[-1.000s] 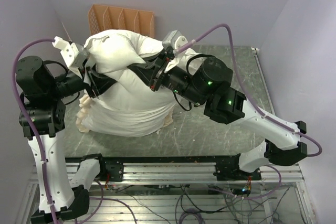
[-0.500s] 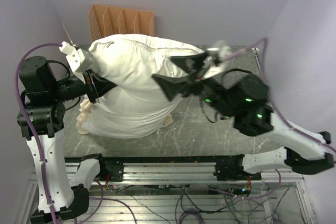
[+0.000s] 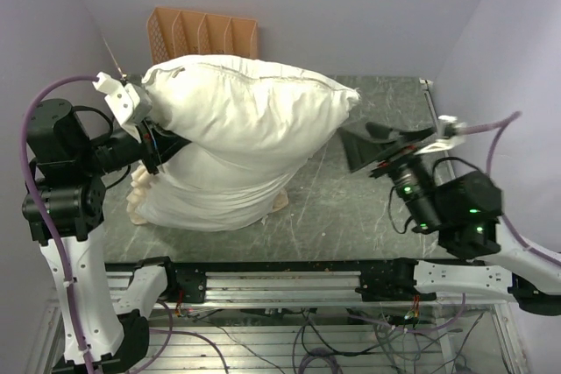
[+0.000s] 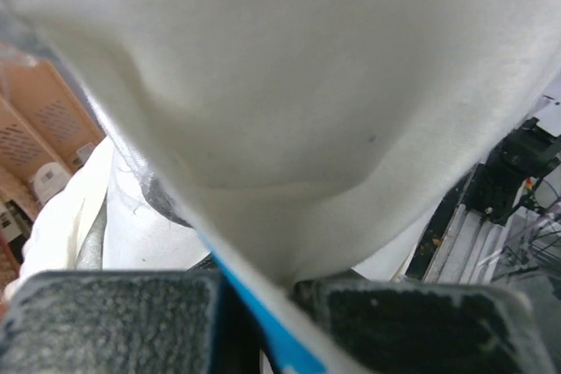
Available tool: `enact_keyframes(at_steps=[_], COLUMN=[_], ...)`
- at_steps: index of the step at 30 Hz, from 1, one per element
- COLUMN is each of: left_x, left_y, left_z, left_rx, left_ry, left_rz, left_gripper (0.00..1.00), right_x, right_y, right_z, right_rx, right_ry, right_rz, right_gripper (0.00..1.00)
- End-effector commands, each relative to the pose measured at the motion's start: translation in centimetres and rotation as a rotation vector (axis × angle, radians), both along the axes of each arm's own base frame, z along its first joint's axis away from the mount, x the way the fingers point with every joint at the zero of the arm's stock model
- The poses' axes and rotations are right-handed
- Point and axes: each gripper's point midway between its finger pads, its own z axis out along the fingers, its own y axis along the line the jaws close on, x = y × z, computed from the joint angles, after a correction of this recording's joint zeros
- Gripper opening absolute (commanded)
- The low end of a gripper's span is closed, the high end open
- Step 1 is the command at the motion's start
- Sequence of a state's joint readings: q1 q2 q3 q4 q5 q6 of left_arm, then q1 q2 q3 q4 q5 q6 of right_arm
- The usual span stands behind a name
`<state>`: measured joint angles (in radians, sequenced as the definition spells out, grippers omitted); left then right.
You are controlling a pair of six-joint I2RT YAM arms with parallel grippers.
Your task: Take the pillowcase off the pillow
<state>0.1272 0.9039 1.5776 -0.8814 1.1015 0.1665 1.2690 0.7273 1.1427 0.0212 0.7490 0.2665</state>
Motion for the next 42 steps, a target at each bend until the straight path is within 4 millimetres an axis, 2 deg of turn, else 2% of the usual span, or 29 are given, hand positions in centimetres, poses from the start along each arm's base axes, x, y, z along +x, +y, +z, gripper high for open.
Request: enact_keyframes(at_steps=[1, 5, 7, 9, 12, 14, 15, 17, 21, 22, 24, 27, 33, 37, 42], left_x=[-0.4, 1.0, 2.0, 2.0, 1.6, 1.4, 1.3, 1.2, 1.2, 1.2, 1.3, 1.3, 1.1, 1.0, 1.0], left_y=[0.8, 2.5, 3.8, 4.1, 3.6, 3.5, 3.4, 3.4, 3.5, 3.5, 3.4, 3.3, 3.1, 3.0, 3.0], left_z=[2.5, 2.1, 1.7, 1.0, 0.4, 0.2, 0.0, -0.2, -0.8, -0.9, -1.0, -1.0, -0.8, -0.7, -0.2], left_rx=[0.064, 0.143, 0.183, 0.208, 0.197, 0.194, 0.196, 0.206, 0.219, 0.219, 0.216, 0.206, 0.194, 0.191, 0.179], left_ry=[-0.128, -0.152, -0.171, -0.175, -0.150, -0.143, -0.141, -0.138, -0.121, -0.118, -0.114, -0.114, -0.113, -0.112, -0.117], left_rz=[0.068, 0.179, 0.254, 0.269, 0.235, 0.225, 0.222, 0.216, 0.208, 0.207, 0.204, 0.199, 0.189, 0.188, 0.192], left_gripper=[0.07, 0.07, 0.07, 0.07, 0.07, 0.07, 0.07, 0.07, 0.07, 0.07, 0.07, 0.07, 0.07, 0.07, 0.07], right_x=[1.5, 2.5, 3.7, 5.9, 10.0, 12.0, 12.9, 12.7, 11.4, 11.2, 11.6, 11.9, 13.8, 14.0, 13.7], right_y=[1.8, 3.4, 4.0, 4.8, 5.7, 6.3, 6.0, 7.2, 8.4, 8.3, 7.5, 6.8, 7.5, 8.1, 9.8], right_z=[-5.6, -7.7, -8.8, -10.6, -12.9, -13.6, -13.1, -12.6, -11.2, -11.1, -11.0, -11.7, -12.9, -12.6, -12.4], right_rx=[-0.084, -0.112, -0.124, -0.148, -0.176, -0.163, -0.133, -0.106, -0.078, -0.063, -0.007, 0.054, 0.094, 0.139, 0.162], right_ry=[0.116, 0.148, 0.170, 0.215, 0.298, 0.336, 0.318, 0.271, 0.191, 0.190, 0.205, 0.234, 0.314, 0.324, 0.336], right_rz=[-0.063, -0.068, -0.079, -0.082, -0.046, 0.058, 0.087, 0.250, 0.471, 0.509, 0.541, 0.558, 0.554, 0.578, 0.622], right_gripper=[0.89, 0.89, 0.89, 0.89, 0.88, 0.87, 0.86, 0.86, 0.87, 0.87, 0.98, 1.00, 0.93, 0.88, 0.75])
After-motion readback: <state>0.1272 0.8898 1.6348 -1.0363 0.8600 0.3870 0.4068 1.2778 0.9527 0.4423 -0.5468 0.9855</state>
